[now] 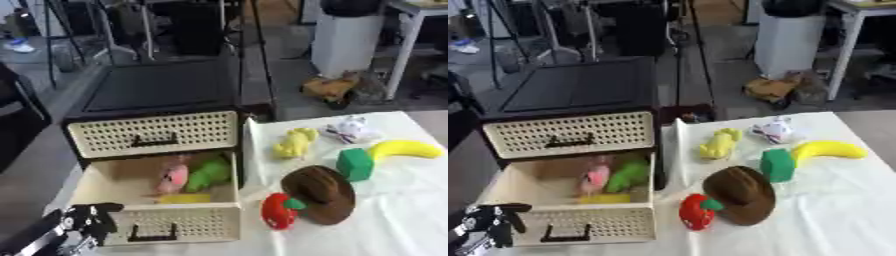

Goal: Pick up objects from table and place into drawer.

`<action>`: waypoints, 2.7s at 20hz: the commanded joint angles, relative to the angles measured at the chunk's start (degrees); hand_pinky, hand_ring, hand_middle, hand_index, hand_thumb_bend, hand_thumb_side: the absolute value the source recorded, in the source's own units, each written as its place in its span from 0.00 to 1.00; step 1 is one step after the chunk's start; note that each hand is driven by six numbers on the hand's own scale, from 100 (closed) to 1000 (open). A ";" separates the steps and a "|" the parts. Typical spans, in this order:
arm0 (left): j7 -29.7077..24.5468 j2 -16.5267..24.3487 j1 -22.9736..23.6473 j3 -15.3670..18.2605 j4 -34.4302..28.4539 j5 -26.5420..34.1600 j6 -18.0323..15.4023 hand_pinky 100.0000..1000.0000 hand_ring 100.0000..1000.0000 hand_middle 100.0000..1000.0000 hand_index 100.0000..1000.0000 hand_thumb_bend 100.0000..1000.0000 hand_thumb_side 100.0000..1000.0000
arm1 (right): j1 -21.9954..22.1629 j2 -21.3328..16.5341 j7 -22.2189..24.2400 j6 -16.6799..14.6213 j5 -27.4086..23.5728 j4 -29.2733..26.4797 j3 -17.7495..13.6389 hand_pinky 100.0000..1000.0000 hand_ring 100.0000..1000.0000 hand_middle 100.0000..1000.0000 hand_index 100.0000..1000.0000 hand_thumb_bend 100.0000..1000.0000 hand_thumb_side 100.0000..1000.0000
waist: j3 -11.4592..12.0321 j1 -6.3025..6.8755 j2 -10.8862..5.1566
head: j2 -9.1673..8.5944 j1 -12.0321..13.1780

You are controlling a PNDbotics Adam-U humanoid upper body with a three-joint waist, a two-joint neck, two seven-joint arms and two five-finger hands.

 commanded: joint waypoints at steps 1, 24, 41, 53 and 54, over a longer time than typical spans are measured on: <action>-0.37 2.36 0.34 1.72 -2.21 -0.43 -0.20 0.47 0.47 0.58 0.91 0.00 1.00 | -0.28 -1.44 -0.27 0.03 0.38 -0.89 -0.67 0.67 0.75 0.60 0.76 0.22 1.00 | 0.22 -0.28 -0.61 | -0.36 -0.06; 7.52 2.22 -1.26 12.94 -2.38 7.54 -16.48 0.28 0.40 0.56 0.94 0.00 1.00 | 0.62 -1.76 -1.46 -0.55 0.90 -0.89 -1.12 0.67 0.75 0.60 0.76 0.21 1.00 | 1.24 -1.17 -1.16 | 0.69 -0.89; 12.86 2.13 -1.55 19.25 -2.38 17.15 -17.88 0.10 0.25 0.36 0.91 0.00 0.88 | 0.84 -2.01 -1.82 -0.92 1.66 -0.89 -1.15 0.67 0.75 0.60 0.76 0.23 1.00 | 1.68 -1.33 -0.70 | -0.15 -1.15; 8.30 2.34 -0.23 20.22 -2.38 19.24 -19.73 0.03 0.18 0.27 0.89 0.00 0.89 | 0.93 -2.80 -1.53 -1.18 2.08 -0.89 -0.73 0.67 0.75 0.60 0.77 0.27 1.00 | 1.87 -1.08 -0.50 | 1.15 -1.20; 7.37 2.40 -0.07 20.21 -2.38 18.96 -19.77 0.02 0.17 0.26 0.89 0.00 0.89 | 0.94 -2.89 -1.46 -1.23 2.18 -0.89 -0.65 0.67 0.75 0.60 0.77 0.28 1.00 | 1.85 -1.03 -0.41 | 1.19 -1.20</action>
